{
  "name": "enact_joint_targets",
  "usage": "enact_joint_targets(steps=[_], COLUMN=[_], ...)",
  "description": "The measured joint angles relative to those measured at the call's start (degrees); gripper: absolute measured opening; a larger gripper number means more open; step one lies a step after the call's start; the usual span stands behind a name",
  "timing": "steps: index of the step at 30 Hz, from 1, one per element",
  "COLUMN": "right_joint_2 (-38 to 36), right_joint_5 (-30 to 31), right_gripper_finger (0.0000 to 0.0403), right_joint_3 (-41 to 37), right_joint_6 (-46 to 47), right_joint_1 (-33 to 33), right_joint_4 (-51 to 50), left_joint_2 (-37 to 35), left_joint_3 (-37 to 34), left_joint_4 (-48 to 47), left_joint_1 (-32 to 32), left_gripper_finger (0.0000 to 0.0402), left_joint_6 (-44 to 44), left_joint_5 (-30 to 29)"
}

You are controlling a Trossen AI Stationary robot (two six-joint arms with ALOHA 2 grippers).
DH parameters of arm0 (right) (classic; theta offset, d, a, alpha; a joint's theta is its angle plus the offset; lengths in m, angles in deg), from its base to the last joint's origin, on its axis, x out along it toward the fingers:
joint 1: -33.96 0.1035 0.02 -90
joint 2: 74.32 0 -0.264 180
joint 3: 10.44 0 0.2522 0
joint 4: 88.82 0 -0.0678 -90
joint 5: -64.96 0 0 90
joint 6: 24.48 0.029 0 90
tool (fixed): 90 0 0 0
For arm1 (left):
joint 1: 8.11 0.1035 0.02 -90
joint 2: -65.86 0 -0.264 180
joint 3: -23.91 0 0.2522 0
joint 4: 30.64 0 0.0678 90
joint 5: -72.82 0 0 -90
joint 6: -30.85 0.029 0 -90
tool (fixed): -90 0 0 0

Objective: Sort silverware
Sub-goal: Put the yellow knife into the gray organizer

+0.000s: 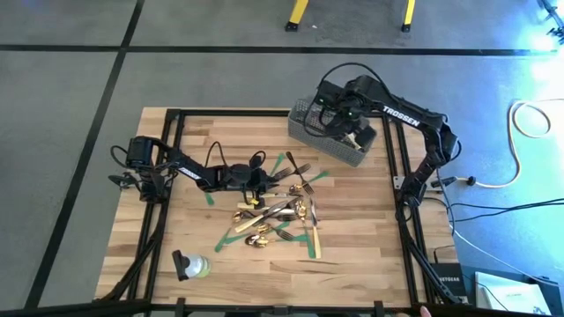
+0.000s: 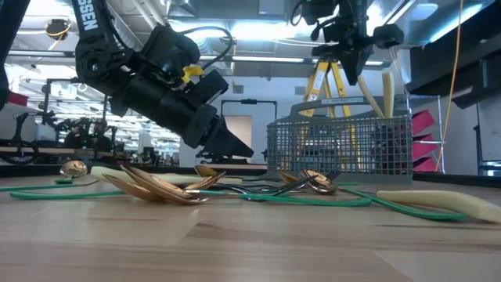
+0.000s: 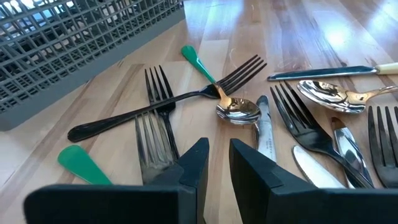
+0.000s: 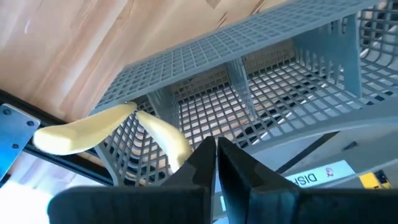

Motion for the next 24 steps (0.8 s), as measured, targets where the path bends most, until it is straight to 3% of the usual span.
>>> enact_joint_targets(steps=[16,24], right_joint_2=[-7.31,-7.39], right_joint_5=[-3.63,-5.3], right_gripper_finger=[0.0,0.0], right_joint_3=[0.03,0.04], right_joint_6=[4.93,5.07], right_joint_1=[0.0,0.0], right_joint_4=[-0.02,0.42], left_joint_2=[0.01,0.02], left_joint_3=[0.0,0.0], left_joint_4=[-0.03,0.02], left_joint_1=[0.0,0.0], left_gripper_finger=[0.0049,0.0049], left_joint_6=[-0.3,-0.34], left_joint_5=[0.0,0.0])
